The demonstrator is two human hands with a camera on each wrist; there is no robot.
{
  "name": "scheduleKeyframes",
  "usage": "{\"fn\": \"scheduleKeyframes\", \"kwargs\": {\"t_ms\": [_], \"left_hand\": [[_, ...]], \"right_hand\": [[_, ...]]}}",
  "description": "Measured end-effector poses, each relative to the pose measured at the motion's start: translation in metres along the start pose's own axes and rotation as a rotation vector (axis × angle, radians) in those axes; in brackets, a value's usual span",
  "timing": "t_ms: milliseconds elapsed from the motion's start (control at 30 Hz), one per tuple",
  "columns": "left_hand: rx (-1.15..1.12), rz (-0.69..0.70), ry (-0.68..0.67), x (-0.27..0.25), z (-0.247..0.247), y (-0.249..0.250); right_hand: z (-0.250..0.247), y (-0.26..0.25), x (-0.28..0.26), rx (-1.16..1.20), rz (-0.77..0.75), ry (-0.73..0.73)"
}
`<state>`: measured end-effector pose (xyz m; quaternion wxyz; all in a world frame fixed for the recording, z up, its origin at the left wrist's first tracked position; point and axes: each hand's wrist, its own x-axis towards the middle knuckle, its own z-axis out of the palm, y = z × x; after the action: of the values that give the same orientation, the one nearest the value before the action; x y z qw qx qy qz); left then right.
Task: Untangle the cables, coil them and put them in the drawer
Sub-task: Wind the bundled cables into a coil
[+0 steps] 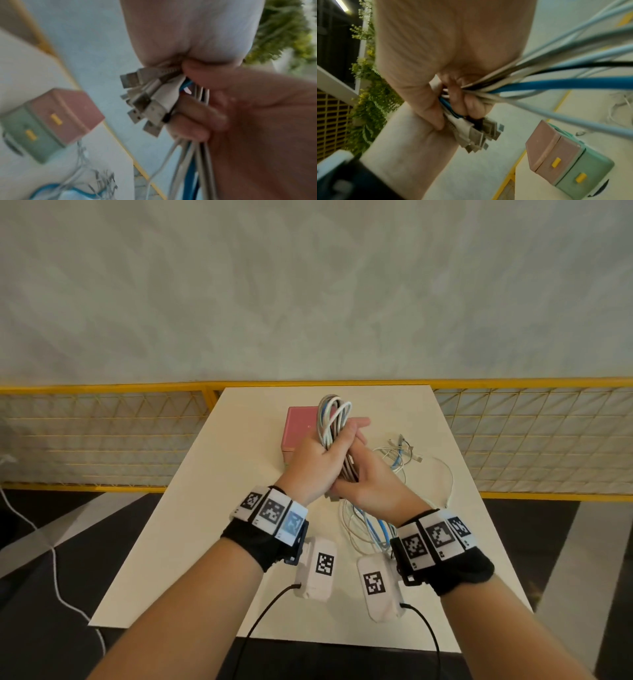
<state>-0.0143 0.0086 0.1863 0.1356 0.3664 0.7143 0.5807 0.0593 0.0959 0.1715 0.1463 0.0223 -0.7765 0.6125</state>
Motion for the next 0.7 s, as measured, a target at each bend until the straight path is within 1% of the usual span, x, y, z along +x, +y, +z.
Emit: {"fn": "scheduleKeyframes", "kwargs": {"t_ms": [33, 67, 133, 167, 200, 267, 300, 333, 433, 467, 533, 600, 700], "left_hand": [[0.013, 0.018, 0.057, 0.001, 0.000, 0.000], [-0.002, 0.032, 0.116, 0.002, 0.000, 0.001], [-0.099, 0.034, 0.250, 0.008, -0.007, 0.012], [-0.149, 0.028, 0.314, 0.012, -0.011, 0.017], [-0.208, 0.028, 0.348, 0.015, -0.016, 0.020], [-0.316, 0.034, 0.344, 0.020, -0.023, 0.022], [-0.344, 0.028, 0.333, 0.021, -0.025, 0.018], [-0.347, 0.017, 0.328, 0.021, -0.025, 0.015], [-0.265, 0.021, 0.310, 0.017, -0.018, 0.009], [-0.249, 0.038, 0.304, 0.016, -0.016, 0.012], [-0.258, 0.052, 0.312, 0.016, -0.014, 0.021], [-0.284, 0.063, 0.291, 0.017, -0.021, 0.028], [-0.275, 0.111, 0.235, 0.015, -0.040, 0.028]], "right_hand": [[-0.003, 0.005, 0.001, -0.017, 0.008, -0.007], [-0.006, 0.013, 0.001, -0.097, 0.018, -0.004], [-0.012, 0.030, -0.003, -0.295, 0.074, 0.022], [-0.014, 0.038, -0.006, -0.357, 0.112, 0.028], [-0.015, 0.046, -0.010, -0.390, 0.159, 0.024], [-0.018, 0.053, -0.013, -0.432, 0.256, 0.007], [-0.019, 0.049, -0.013, -0.430, 0.280, -0.004], [-0.019, 0.043, -0.010, -0.398, 0.267, 0.000], [-0.010, 0.020, 0.006, -0.274, 0.129, 0.028], [-0.004, 0.015, 0.011, -0.265, 0.094, 0.011], [0.009, 0.018, 0.015, -0.319, 0.074, 0.011], [0.014, 0.031, 0.011, -0.402, 0.107, 0.055], [0.007, 0.052, 0.003, -0.403, 0.289, 0.036]]}}
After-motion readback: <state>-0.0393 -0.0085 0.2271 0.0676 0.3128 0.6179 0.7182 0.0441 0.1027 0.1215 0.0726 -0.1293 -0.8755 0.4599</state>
